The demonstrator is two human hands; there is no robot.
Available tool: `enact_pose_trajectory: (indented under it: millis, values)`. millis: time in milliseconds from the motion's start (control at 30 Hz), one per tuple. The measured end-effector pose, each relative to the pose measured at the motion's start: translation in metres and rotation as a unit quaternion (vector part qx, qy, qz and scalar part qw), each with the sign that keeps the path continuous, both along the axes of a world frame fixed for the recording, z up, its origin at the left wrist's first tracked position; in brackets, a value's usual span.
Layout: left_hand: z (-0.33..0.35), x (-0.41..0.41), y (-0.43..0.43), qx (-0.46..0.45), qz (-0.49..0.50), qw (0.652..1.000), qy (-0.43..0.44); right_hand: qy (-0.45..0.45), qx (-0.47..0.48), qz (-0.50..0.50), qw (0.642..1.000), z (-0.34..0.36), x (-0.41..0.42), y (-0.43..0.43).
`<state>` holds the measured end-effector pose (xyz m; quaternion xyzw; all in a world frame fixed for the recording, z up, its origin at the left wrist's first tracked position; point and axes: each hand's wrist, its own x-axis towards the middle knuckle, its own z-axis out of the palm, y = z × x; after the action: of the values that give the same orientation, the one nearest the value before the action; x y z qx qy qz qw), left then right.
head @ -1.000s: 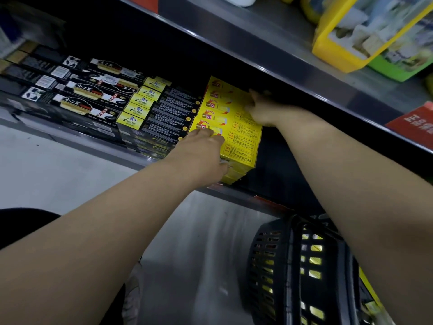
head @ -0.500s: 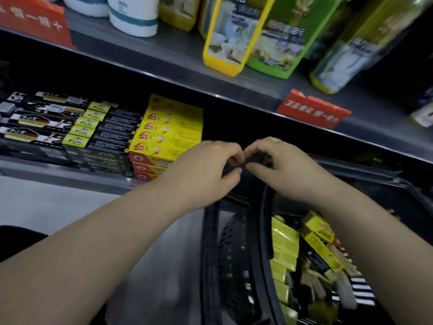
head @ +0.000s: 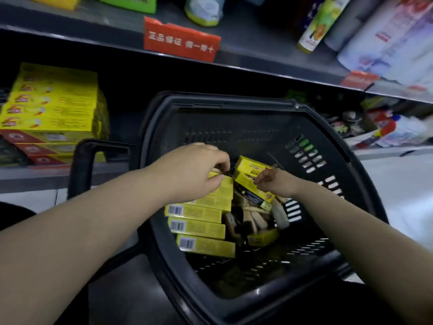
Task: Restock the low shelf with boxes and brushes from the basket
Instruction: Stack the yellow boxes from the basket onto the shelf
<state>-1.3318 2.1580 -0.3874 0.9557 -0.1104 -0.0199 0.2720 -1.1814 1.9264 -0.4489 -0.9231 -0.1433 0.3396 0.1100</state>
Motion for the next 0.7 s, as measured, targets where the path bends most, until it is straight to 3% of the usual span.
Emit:
enact_pose_trajectory:
  millis: [67,133,300,433,500,600,700]
  values:
    - [-0.005,0.006,-0.007,-0.013,0.004,1.000,0.019,-0.006,-0.120,0.060,0.991,-0.024,0.009,-0.019]
    - [-0.012,0.009,-0.012,-0.027,0.007,0.999,0.045,-0.004,-0.179,0.093,0.979,-0.041,0.016,-0.027]
    - [-0.026,0.016,-0.010,-0.061,0.030,0.993,0.100,-0.030,-0.197,0.123,0.972,-0.074,0.024,-0.014]
    - [-0.030,0.021,-0.008,-0.104,0.061,0.983,0.140,-0.161,-0.251,0.193,0.935,-0.085,0.023,-0.003]
    - [-0.030,0.023,-0.009,-0.107,0.064,0.979,0.161,-0.183,-0.259,0.207,0.925,-0.079,0.024,0.001]
    - [-0.030,0.025,-0.011,-0.097,0.069,0.973,0.199,-0.185,-0.204,0.165,0.947,-0.052,0.027,0.010]
    - [-0.031,0.028,-0.013,-0.092,0.091,0.950,0.283,-0.098,0.020,0.012,0.995,-0.013,0.022,0.026]
